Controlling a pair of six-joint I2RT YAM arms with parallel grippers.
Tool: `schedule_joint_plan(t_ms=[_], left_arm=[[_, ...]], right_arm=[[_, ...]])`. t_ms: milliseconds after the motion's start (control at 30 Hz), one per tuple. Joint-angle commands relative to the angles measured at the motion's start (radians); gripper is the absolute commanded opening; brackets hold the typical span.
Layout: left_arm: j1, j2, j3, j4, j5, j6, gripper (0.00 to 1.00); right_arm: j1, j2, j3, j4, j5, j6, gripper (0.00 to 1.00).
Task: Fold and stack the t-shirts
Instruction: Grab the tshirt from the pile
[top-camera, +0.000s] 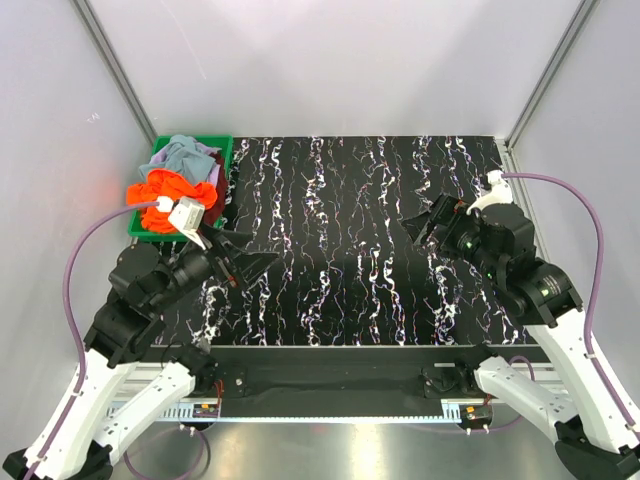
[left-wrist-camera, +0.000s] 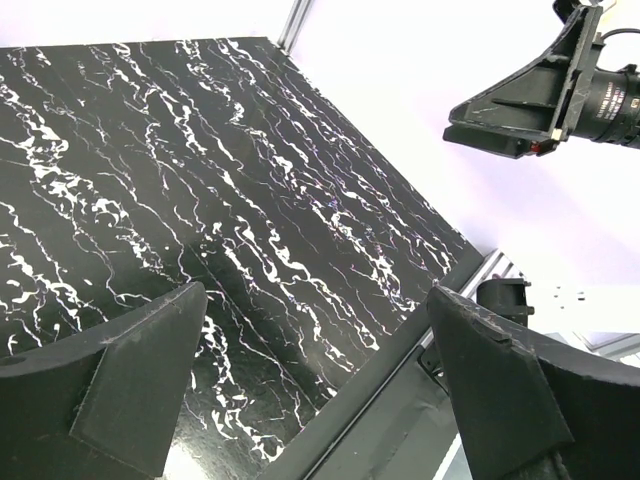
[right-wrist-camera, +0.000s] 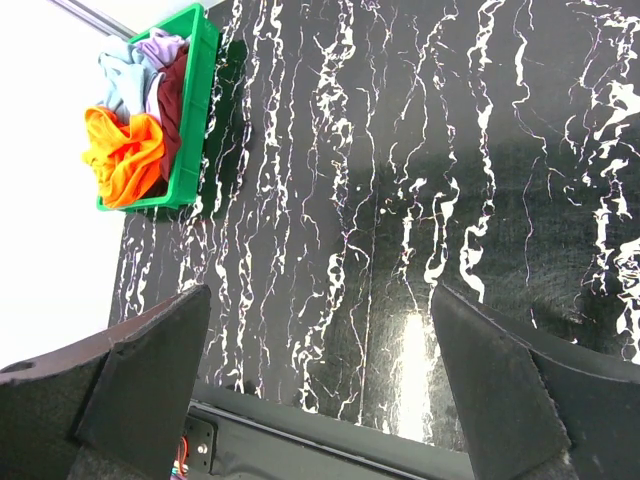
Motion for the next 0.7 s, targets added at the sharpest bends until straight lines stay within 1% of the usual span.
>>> schedule_joint_plan(t_ms=[0,100,200,233,300,333,367,400,433,500,533,567,600,633,667], left_arm=[[-0.003,-0.011,0.011,0.002,-0.029,0.007,0.99],[-0.003,-0.011,0.014,-0.007,-0.058,0.000,0.99],[-0.003,0.009,0.022,-0.050,-0.180,-0.040,0.99],[-0.003,0.024,0.040,-0.076,-0.301,-0.061,0.99],[-0.003,0.090,0.066,-0.177,-0.422,-0.114,0.99],[-0.002,0.118,0.089,-0.215,-0.537,-0.127,0.99],[0.001,0.172,0.134,-0.280,-0.594,-0.140,0.99],[0.007,0.202,0.163,-0.304,-0.695,-0.138,0.99],[0.039,0.255,0.186,-0.323,-0.726,-0.116,0.99],[0.104,0.300,0.231,-0.302,-0.739,-0.091,0.99],[0.200,0.340,0.234,-0.255,-0.684,-0.086,0.99],[0.261,0.363,0.235,-0.227,-0.634,-0.080,0.99],[0.321,0.386,0.237,-0.204,-0.542,-0.082,0.99],[0.443,0.450,0.246,-0.190,-0.502,-0.089,0.98],[0.498,0.483,0.254,-0.185,-0.469,-0.104,0.97]], right_arm=[[0.004,-0.015,0.016,0.021,0.002,0.015,1.00],[0.005,-0.017,0.016,0.018,-0.001,0.023,1.00],[0.005,-0.020,0.015,0.012,-0.010,0.026,1.00],[0.004,-0.021,0.010,0.009,-0.015,0.026,1.00],[0.004,-0.030,0.004,0.011,-0.020,0.024,1.00],[0.004,-0.033,-0.004,0.011,-0.018,0.024,1.00],[0.004,-0.043,-0.010,0.012,-0.026,0.026,1.00],[0.004,-0.049,-0.016,0.015,-0.032,0.026,1.00],[0.004,-0.059,-0.033,0.026,-0.049,0.027,1.00],[0.004,-0.072,-0.053,0.041,-0.064,0.029,1.00],[0.004,-0.079,-0.079,0.065,-0.081,0.030,1.00],[0.004,-0.095,-0.093,0.082,-0.084,0.027,1.00],[0.004,-0.104,-0.106,0.101,-0.119,0.021,1.00],[0.004,-0.113,-0.128,0.134,-0.151,0.020,1.00],[0.004,-0.133,-0.136,0.147,-0.165,0.020,1.00]])
